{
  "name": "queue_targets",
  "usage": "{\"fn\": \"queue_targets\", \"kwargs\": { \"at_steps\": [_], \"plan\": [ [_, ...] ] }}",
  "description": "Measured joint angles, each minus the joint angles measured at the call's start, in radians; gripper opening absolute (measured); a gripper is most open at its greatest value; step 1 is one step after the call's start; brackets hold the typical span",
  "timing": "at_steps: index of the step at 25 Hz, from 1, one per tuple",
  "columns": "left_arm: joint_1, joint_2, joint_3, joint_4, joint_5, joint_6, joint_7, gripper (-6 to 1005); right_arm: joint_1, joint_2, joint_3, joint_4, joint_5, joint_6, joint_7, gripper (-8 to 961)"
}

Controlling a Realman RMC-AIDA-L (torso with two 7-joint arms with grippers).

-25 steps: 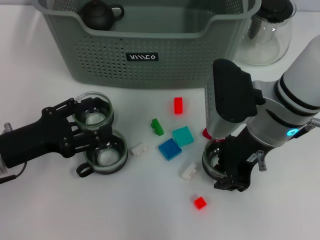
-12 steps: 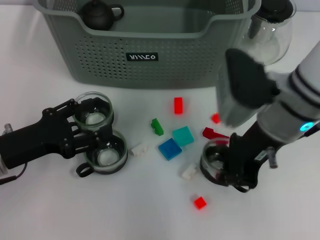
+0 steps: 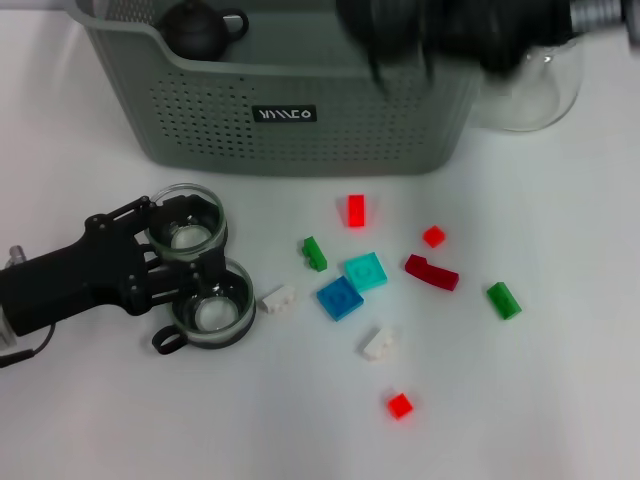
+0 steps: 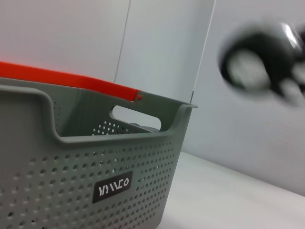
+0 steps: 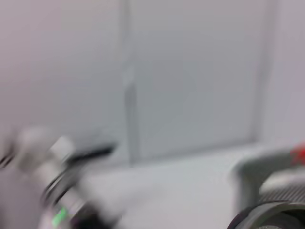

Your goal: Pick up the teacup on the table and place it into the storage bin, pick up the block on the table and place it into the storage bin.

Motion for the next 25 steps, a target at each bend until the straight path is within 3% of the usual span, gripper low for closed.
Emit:
{"fn": "queue_targets", "kwargs": {
  "at_steps": [5,9,18,22,25],
  "plan": [
    [-0.017,0.000,0.006,-0.001,-0.001,0.000,-0.005,858,0.032,0.001,-0.150,0.019,0.013,0.377,0.055,63],
    [-0.021,0.000,0.006,-0.002,-0.001,0.000,-0.007,858,0.161,-0.001,-0.272,0.108,-0.173,0.615,0.270,61],
    [-0.021,-0.002,0.005,-0.012,-0.005,0.004,-0.008,858,0.589,-0.003,-0.286,0.660,-0.694,0.865,0.641,60],
    [-0.021,-0.002,0.004,-0.014,-0.004,0.003,-0.008,858,0.678,-0.009,-0.281,0.858,-0.788,0.942,0.669,60],
    [-0.019,-0.002,0.004,-0.014,-0.004,0.001,-0.008,858,0.675,-0.009,-0.284,0.896,-0.799,0.951,0.661,60]
  ]
}}
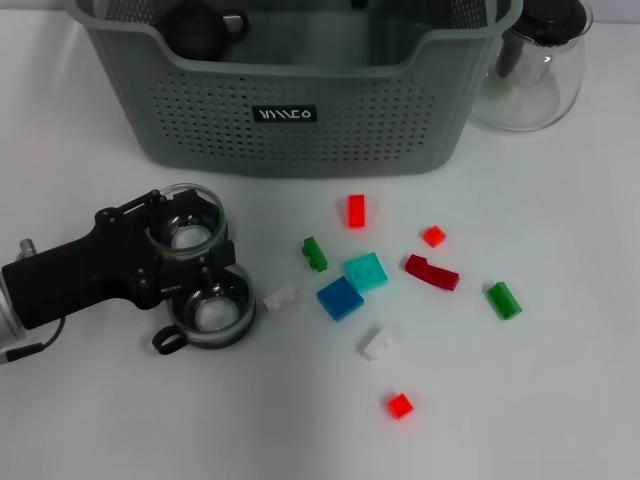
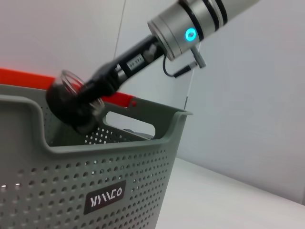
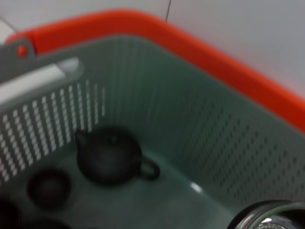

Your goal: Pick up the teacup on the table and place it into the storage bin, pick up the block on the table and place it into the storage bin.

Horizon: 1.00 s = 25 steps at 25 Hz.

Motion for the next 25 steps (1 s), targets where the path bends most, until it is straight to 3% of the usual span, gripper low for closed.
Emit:
{"fn": "queue_targets", "kwargs": {
  "at_steps": [11,19,22,25],
  "plan": [
    [0.006,-0.003,0.003,-0.001,0.005,-0.003,0.002,859,-0.078,0.005,-0.042,0.006,-0.006,-0.039,-0.004,60],
    [0.006,-0.003,0.004,-0.002,0.005,-0.003,0.000,859,-0.091,0.004,-0.033,-0.020,-0.003,-0.041,0.003,85],
    [0.006,-0.003,0.003,-0.002,0.005,-0.003,0.000,858,-0.134,0.005,-0.022,-0.125,0.023,-0.031,0.000,158],
    [0.006,-0.003,0.000,-0.002,0.005,-0.003,0.000,858,-0.225,0.003,-0.003,-0.316,0.124,-0.049,-0.019,231]
  ]
}}
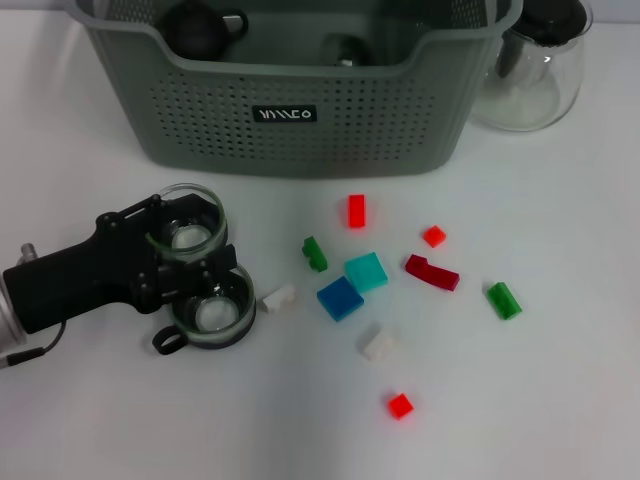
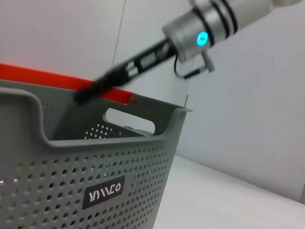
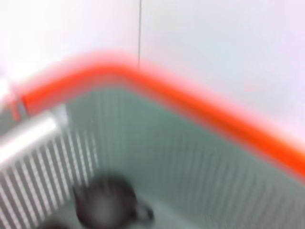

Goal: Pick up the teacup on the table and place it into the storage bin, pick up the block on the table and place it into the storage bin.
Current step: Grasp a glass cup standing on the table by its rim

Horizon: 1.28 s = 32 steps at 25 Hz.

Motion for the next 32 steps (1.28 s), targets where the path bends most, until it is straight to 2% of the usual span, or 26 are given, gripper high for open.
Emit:
{"fn": "queue_targets", "kwargs": {
  "at_steps": [4,6,8,10,13,15,18,22,25,27,30,32],
  "plan": [
    [0.000,0.001,-0.002,0.000,-0.001,0.000,0.001,858,-0.194,0.000,0.032,-0.312,0.299,-0.054,-0.162,329],
    [0.000,0.001,-0.003,0.000,-0.002,0.000,0.003,858,-0.337,-0.001,0.039,-0.443,0.567,-0.104,-0.347,409],
    [0.000,0.001,-0.003,0.000,-0.003,0.000,0.004,858,-0.463,-0.007,0.050,-0.498,0.808,-0.208,-0.547,490],
    [0.000,0.003,-0.004,0.000,-0.004,0.000,0.005,858,-0.571,-0.015,0.082,-0.518,0.974,-0.355,-0.698,570],
    [-0.001,0.006,-0.003,0.001,-0.006,0.000,0.002,858,-0.698,-0.021,0.186,-0.512,1.095,-0.618,-0.875,640],
    [-0.005,0.007,-0.003,0.003,-0.005,0.002,0.000,859,-0.758,-0.023,0.264,-0.497,1.078,-0.774,-0.961,687],
    [-0.009,0.009,-0.002,0.008,-0.001,0.008,-0.004,857,-0.809,-0.024,0.344,-0.478,0.906,-0.930,-1.026,684],
    [-0.011,0.010,0.012,0.066,0.016,0.035,-0.086,854,-0.824,-0.010,0.408,-0.438,0.668,-0.985,-1.061,681],
    [-0.013,0.007,0.065,0.238,0.068,0.107,-0.258,852,-0.819,-0.005,0.435,-0.404,0.607,-0.995,-1.075,681],
    [-0.012,-0.007,0.129,0.390,0.103,0.156,-0.368,850,-0.808,-0.007,0.444,-0.384,0.595,-0.997,-1.080,682],
    [0.002,-0.036,0.280,0.694,0.144,0.235,-0.526,848,-0.786,-0.011,0.449,-0.360,0.584,-1.000,-1.077,682],
    [0.006,-0.039,0.388,0.848,0.149,0.282,-0.613,846,-0.768,-0.016,0.452,-0.337,0.578,-1.002,-1.073,682]
  ]
}}
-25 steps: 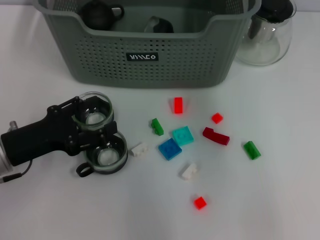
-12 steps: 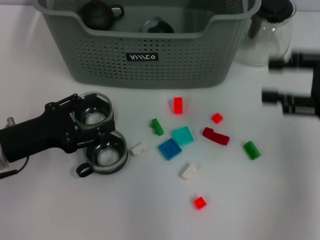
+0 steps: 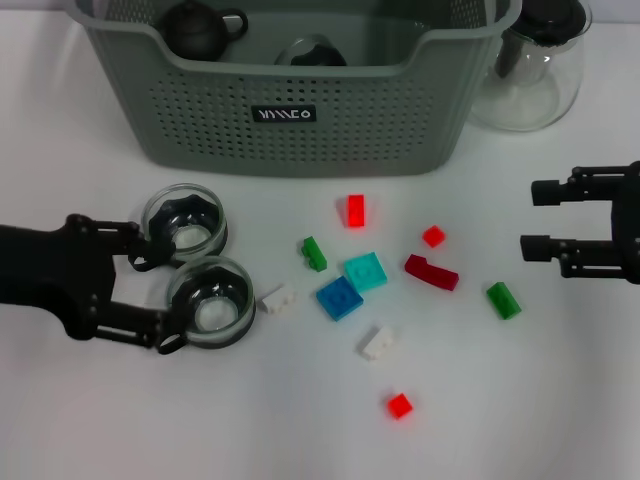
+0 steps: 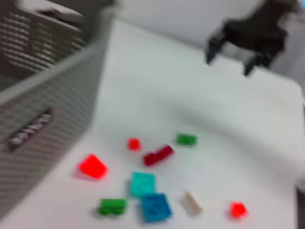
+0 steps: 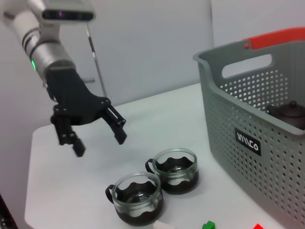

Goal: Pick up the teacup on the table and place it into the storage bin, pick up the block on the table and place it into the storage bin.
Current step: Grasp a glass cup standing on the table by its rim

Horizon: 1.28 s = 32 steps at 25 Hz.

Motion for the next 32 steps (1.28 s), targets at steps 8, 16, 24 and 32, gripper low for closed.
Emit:
{"fn": "queue_targets", "kwargs": {
  "at_steps": [8,16,24,32],
  "plan": [
    [-0.038,-0.001,0.425,0.162,0.117,-0.076,-0.248,842,0.064,-0.031,0.031,0.105,-0.016,-0.003,-0.006,683],
    [-0.060,-0.001,0.743,0.189,0.343,-0.264,-0.594,820,0.073,-0.033,0.043,0.133,-0.024,-0.005,-0.008,681],
    [-0.085,-0.001,0.995,0.177,0.445,-0.333,-0.900,794,0.068,-0.033,0.044,0.140,-0.029,-0.002,-0.009,681],
    [-0.107,-0.001,1.078,0.114,0.480,-0.393,-1.012,736,0.071,-0.033,0.043,0.151,-0.045,0.001,-0.010,681]
  ]
}}
